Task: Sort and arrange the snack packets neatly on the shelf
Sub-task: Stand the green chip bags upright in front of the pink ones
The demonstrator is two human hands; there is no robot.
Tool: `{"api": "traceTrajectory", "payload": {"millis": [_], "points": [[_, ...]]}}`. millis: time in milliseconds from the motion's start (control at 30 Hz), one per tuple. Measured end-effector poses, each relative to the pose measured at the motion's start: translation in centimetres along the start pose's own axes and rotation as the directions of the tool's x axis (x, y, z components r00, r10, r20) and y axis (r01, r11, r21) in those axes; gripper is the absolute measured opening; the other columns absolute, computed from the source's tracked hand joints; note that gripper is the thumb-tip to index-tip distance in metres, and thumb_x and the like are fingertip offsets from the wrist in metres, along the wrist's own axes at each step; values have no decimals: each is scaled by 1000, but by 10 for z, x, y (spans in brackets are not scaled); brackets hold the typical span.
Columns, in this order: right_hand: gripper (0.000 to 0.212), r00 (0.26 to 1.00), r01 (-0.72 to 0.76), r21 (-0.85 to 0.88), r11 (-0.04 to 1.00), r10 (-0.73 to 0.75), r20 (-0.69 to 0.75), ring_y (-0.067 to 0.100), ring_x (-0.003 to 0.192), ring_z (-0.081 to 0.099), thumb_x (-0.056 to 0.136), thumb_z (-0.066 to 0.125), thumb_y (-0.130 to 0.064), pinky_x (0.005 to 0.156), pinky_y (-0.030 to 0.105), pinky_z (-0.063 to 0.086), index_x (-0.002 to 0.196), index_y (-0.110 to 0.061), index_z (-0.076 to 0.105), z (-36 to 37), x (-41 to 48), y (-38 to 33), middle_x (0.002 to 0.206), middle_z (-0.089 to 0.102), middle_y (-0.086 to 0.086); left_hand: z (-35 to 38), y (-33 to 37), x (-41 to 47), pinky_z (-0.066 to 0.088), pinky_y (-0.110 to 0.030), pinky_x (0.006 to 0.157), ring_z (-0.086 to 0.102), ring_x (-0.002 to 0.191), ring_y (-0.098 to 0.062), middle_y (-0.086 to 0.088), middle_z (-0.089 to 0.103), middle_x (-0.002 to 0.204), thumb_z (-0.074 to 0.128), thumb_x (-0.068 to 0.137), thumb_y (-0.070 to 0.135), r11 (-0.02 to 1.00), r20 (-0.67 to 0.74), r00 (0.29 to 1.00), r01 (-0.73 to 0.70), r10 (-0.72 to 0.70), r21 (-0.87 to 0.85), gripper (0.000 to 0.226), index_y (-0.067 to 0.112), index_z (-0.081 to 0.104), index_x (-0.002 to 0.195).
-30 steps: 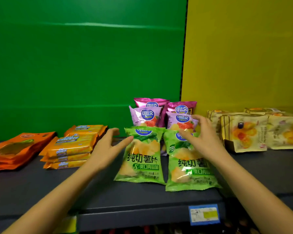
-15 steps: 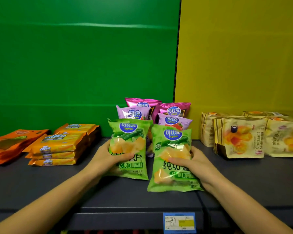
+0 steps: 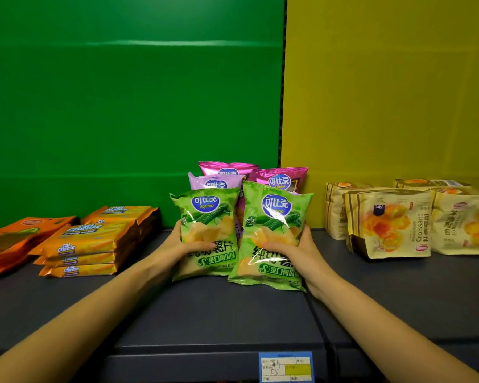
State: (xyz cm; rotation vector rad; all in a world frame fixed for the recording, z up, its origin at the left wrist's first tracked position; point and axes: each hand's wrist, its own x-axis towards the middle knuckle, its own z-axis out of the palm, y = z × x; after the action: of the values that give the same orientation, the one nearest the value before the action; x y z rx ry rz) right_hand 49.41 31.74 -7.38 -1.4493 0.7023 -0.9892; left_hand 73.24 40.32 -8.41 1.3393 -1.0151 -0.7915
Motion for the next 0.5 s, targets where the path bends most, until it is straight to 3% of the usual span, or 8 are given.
{"api": "traceTrajectory", "payload": {"millis": [200,367,433,500], "points": [[93,1000,14,-96,995,-12,22,18,116,55,62,83,-20,100,38,44,138,-23,29,-14,10,-6,131,54,-3,4,1,4,49,-48,97,64,110,-27,-10,64,124,86,56,24,1000,120,993,-7,10,-29,73,24,53,121],[122,1000,22,-236,972,-16,25,19,128,44,46,85,-34,101,33,39,147,-24,16,-35,21,-21,145,40,1,24,11,-9,55,-37,88,69,100,-25,-8,73,109,78,51,18,997,207,977,-37,52,-72,64,19,61,113],[129,998,-4,-231,973,19,63,19,128,44,43,86,-38,101,33,40,148,-26,11,-39,21,-22,147,38,-1,32,12,-10,53,-38,92,68,103,-25,-7,72,110,76,53,21,996,186,981,-47,61,-78,64,17,61,115],[120,996,-28,-213,977,45,79,15,118,52,50,86,-34,94,32,46,146,-25,15,-41,21,-17,142,45,-2,35,11,-10,50,-40,96,67,105,-24,-5,72,111,76,53,24,994,149,986,-65,77,-85,67,16,61,118]]}}
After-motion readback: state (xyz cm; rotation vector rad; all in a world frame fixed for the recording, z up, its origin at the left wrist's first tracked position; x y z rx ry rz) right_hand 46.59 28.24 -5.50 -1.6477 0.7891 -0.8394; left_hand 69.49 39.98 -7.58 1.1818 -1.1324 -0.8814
